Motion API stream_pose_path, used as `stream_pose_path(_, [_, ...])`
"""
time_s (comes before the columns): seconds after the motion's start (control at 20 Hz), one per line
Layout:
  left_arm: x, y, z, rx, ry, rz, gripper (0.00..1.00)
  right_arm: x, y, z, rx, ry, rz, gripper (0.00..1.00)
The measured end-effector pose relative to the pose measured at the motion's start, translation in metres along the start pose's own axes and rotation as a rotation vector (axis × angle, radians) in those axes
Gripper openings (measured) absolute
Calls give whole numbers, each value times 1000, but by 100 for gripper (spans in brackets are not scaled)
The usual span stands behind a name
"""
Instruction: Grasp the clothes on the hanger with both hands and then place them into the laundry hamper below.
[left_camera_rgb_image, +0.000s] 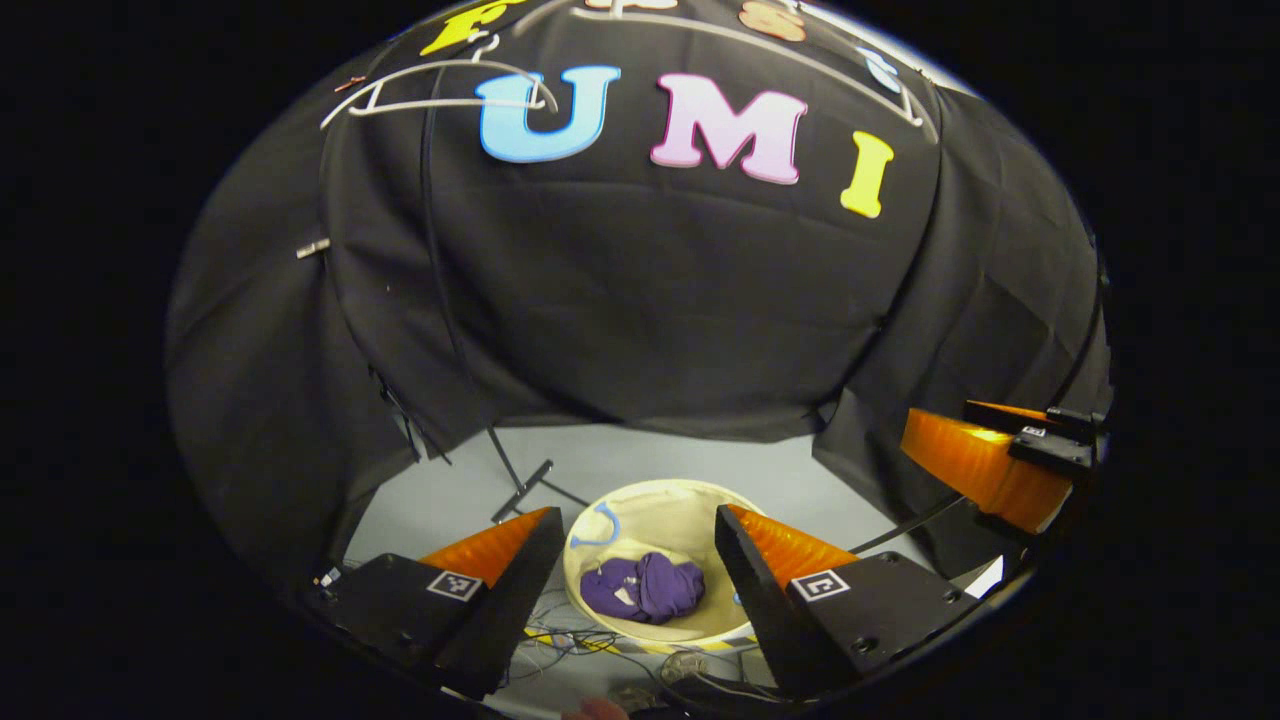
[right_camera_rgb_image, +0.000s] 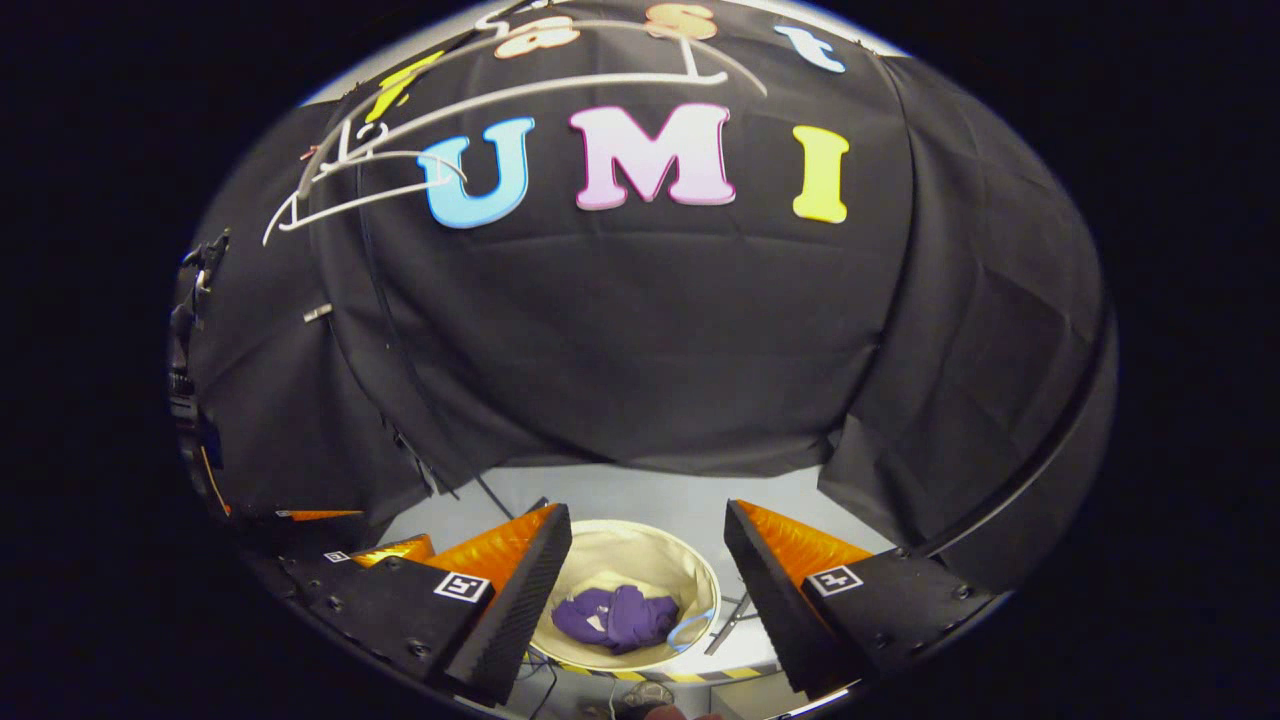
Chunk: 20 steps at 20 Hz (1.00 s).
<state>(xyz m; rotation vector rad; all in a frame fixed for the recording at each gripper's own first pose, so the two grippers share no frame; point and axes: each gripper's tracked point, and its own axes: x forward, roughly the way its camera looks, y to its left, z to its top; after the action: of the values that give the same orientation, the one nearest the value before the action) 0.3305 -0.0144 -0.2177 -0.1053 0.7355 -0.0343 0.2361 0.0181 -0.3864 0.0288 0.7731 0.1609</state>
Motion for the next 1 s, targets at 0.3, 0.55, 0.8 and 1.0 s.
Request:
stream_pose_path(0.3, [-90, 2, 69, 30, -210, -29, 96, -70, 5, 59, 18, -174, -34, 99])
stream_pose_path(0.55, [-164, 2, 111, 5, -349, -64, 96, -132, 8, 101, -33, -313, -66, 98])
stream_pose_path(0.8, [-240, 5, 141, 43, -479, -55, 93, -192, 23, 141, -58, -433, -82, 100])
stream_pose_path(1.0, [-278, 6, 155, 56, -565, -54, 93, -224, 29, 160, -54, -504, -88, 98])
